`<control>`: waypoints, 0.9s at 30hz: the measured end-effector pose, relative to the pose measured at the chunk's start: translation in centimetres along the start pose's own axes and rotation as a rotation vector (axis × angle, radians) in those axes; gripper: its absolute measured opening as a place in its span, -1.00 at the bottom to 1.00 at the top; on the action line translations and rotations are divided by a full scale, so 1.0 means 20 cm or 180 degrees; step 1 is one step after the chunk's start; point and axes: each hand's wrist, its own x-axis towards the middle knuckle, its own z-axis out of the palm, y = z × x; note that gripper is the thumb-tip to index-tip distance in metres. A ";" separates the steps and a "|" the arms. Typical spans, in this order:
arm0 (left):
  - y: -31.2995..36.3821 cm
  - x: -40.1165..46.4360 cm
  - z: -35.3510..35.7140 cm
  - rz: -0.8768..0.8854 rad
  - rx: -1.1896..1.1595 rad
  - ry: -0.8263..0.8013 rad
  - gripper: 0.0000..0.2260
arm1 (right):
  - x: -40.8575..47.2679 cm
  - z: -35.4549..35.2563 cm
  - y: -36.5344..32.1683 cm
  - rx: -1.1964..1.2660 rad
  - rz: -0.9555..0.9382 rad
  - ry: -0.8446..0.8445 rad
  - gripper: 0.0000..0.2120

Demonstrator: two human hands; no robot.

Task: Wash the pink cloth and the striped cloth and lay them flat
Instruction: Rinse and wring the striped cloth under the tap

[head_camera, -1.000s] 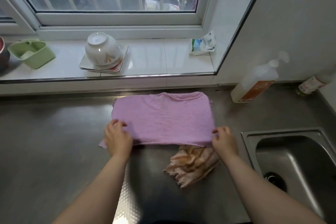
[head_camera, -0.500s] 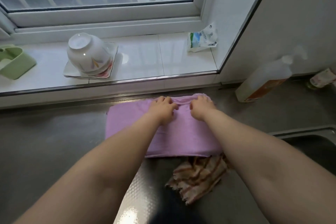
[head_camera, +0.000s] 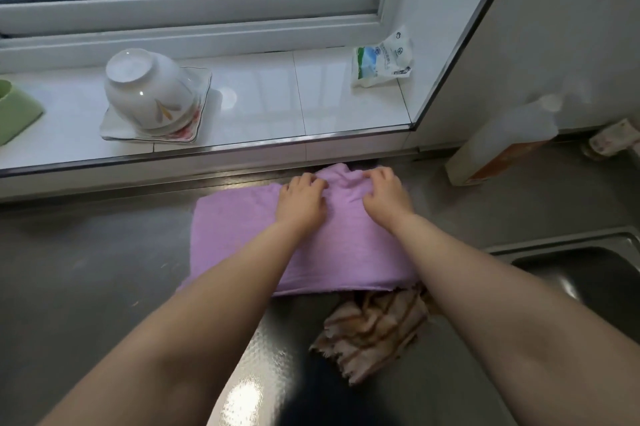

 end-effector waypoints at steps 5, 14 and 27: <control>0.09 -0.24 0.11 0.0266 -0.0187 0.0143 -0.70 | -0.40 0.08 0.20 -0.0208 -0.0805 0.0775 -0.76; 0.31 -0.61 0.29 0.0422 -0.0581 0.0414 -0.79 | -1.10 0.33 0.60 -0.1210 -0.1123 -0.0173 -0.65; 0.82 -0.79 0.20 0.0842 -0.2021 -0.1562 -0.76 | -1.41 -0.25 0.64 0.3068 0.0564 0.0872 -0.86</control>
